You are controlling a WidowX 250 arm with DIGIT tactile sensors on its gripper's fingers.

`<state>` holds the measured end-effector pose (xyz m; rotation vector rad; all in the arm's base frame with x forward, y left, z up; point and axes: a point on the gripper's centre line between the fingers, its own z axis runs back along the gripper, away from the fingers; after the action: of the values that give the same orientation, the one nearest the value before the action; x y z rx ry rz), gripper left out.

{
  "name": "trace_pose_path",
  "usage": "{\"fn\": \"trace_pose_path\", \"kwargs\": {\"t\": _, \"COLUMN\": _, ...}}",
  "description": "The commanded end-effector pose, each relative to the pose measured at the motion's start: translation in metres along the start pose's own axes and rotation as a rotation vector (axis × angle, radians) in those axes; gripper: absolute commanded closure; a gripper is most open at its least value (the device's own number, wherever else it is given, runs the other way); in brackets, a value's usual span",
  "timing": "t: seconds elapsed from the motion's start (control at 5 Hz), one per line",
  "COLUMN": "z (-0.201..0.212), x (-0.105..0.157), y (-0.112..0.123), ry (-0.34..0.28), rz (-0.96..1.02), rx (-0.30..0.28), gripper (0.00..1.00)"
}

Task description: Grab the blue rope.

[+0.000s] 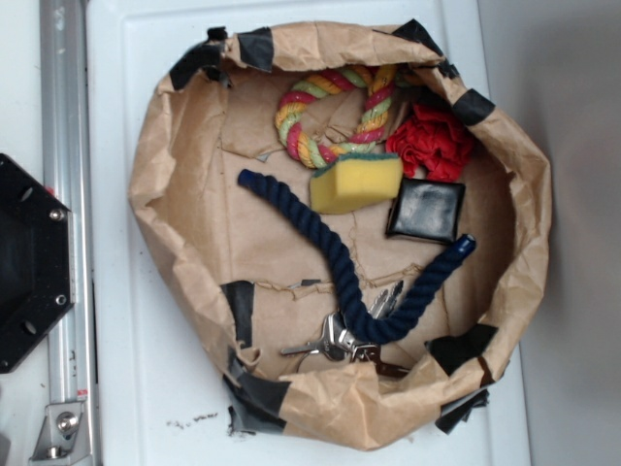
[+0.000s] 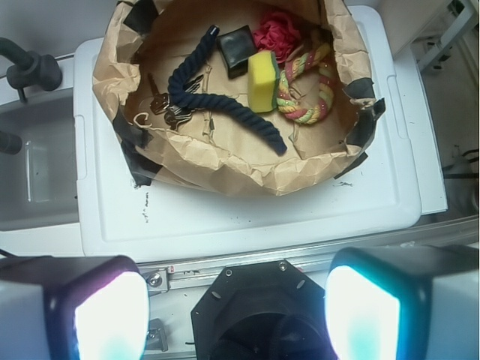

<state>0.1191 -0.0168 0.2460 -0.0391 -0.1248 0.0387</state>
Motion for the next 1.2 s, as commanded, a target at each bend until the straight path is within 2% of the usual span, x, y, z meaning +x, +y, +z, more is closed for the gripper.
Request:
{"fn": "trace_pose_path", "kwargs": {"t": 0.0, "z": 0.0, "x": 0.0, "y": 0.0, "ry": 0.0, "rz": 0.0, "rx": 0.0, "gripper": 0.0}}
{"fn": "trace_pose_path", "kwargs": {"t": 0.2, "z": -0.041, "x": 0.038, "y": -0.003, "ry": -0.089, "rz": 0.242, "rx": 0.061, "gripper": 0.0}}
{"fn": "trace_pose_path", "kwargs": {"t": 0.4, "z": -0.065, "x": 0.076, "y": 0.004, "ry": -0.298, "rz": 0.49, "rx": -0.039, "gripper": 0.0}}
{"fn": "trace_pose_path", "kwargs": {"t": 0.6, "z": -0.089, "x": 0.107, "y": 0.017, "ry": -0.314, "rz": 0.69, "rx": -0.093, "gripper": 0.0}}
{"fn": "trace_pose_path", "kwargs": {"t": 0.8, "z": -0.117, "x": 0.13, "y": 0.019, "ry": -0.362, "rz": 0.709, "rx": -0.106, "gripper": 0.0}}
{"fn": "trace_pose_path", "kwargs": {"t": 1.0, "z": -0.147, "x": 0.151, "y": 0.016, "ry": -0.313, "rz": 0.685, "rx": -0.065, "gripper": 0.0}}
